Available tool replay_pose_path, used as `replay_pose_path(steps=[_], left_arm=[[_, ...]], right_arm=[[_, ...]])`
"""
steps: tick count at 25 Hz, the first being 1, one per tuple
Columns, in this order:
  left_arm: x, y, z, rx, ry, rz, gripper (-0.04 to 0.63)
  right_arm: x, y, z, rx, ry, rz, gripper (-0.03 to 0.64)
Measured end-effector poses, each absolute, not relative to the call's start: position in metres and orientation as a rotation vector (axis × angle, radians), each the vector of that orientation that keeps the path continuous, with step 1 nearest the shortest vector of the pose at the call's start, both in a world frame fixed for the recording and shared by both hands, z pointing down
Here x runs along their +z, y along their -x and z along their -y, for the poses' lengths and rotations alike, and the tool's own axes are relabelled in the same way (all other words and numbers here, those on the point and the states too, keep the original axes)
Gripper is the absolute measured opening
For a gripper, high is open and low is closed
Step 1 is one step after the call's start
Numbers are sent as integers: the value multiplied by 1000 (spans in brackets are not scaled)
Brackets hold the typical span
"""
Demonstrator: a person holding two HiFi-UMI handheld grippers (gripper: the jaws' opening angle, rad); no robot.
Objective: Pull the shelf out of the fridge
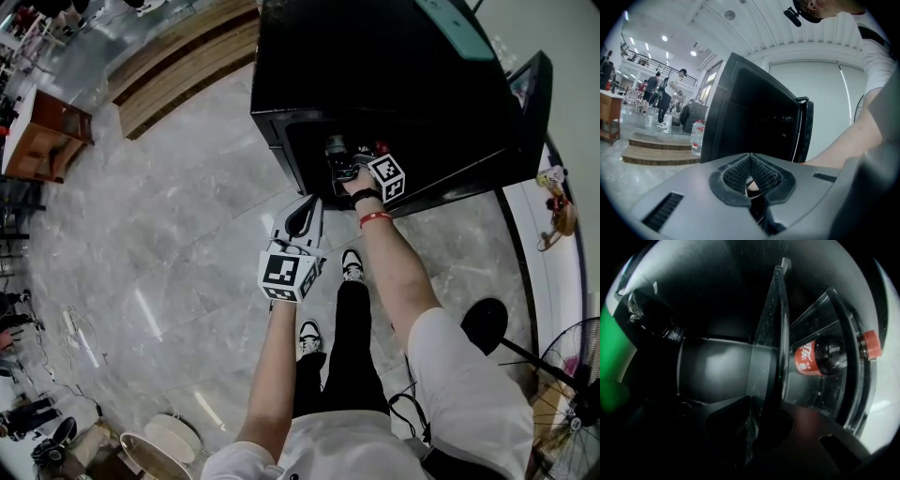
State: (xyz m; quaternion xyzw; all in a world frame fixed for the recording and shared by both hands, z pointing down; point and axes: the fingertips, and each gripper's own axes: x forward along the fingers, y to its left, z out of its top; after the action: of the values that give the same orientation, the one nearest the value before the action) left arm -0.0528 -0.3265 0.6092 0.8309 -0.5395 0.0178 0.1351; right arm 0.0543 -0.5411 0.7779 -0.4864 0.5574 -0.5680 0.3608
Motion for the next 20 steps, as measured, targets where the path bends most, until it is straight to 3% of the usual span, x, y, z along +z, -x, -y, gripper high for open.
replay_pose_path(steps=[20], left_arm=[[599,58,304,45,-2362,1573,18]], right_arm=[[782,-59,504,-1485,1273,-1403,40]])
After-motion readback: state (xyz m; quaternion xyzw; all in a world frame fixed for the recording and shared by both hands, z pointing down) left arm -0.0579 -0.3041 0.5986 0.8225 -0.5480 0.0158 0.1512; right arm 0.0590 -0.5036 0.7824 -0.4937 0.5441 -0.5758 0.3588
